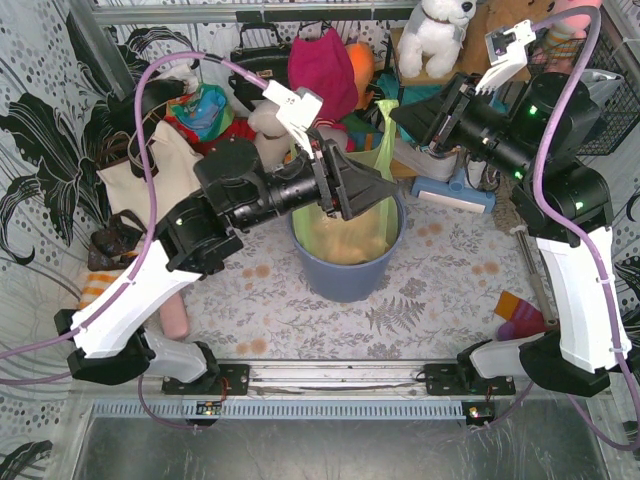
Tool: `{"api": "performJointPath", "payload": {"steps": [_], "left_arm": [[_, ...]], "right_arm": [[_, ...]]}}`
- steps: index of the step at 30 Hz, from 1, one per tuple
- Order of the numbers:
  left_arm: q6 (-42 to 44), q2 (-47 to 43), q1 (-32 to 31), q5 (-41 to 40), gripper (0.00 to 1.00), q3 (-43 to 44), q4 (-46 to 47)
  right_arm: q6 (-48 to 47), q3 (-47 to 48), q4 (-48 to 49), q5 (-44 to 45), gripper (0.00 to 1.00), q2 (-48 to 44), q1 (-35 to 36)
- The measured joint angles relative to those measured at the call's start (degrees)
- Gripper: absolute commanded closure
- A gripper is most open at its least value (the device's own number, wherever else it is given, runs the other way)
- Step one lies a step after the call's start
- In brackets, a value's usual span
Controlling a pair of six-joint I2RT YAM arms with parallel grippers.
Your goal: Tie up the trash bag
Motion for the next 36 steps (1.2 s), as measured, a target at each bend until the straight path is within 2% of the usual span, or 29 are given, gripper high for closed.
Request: {"api": "performJointPath", "payload": {"steps": [7, 14, 17, 19, 22, 26, 32, 36], "left_arm": [[1.51, -2.08, -0.46, -11.8, 0.43, -11.21, 7.98], [3.82, -2.1, -0.46, -16.44, 0.44, -13.94, 13.29], [4.39, -2.12, -0.46, -17.16, 0.44, -14.45, 14.82], [4.72, -2.14, -0.46, -17.66, 0.44, -14.88, 15.61], [5.27, -2.25, -0.46, -18.34, 0.43, -15.52, 16.28], [6.67, -3.23, -0.46, -19.04, 0.38, -17.86, 18.73], [11.32, -4.26, -0.46, -19.74, 0.33, -22.71, 26.56], [15.06, -4.15, -0.46, -20.96, 0.36, -24.7, 31.17]], "right_arm": [[0.04, 1.05, 1.09, -0.09, 0.76, 1.11, 0.0], [0.07, 1.95, 1.73, -0.07, 0.82, 2.86, 0.0], [0.09, 1.92, 1.73, -0.04, 0.89, 2.99, 0.0], [0.11, 1.92, 1.95, -0.04, 1.0, 2.99, 0.0], [0.26, 1.92, 2.45, -0.02, 1.0, 2.99, 0.0], [0.31, 1.84, 3.28, -0.04, 1.0, 2.91, 0.0], [0.72, 1.66, 4.7, -0.28, 1.0, 2.16, 0.0], [1.53, 0.85, 5.18, -0.94, 1.0, 0.79, -0.02]]}}
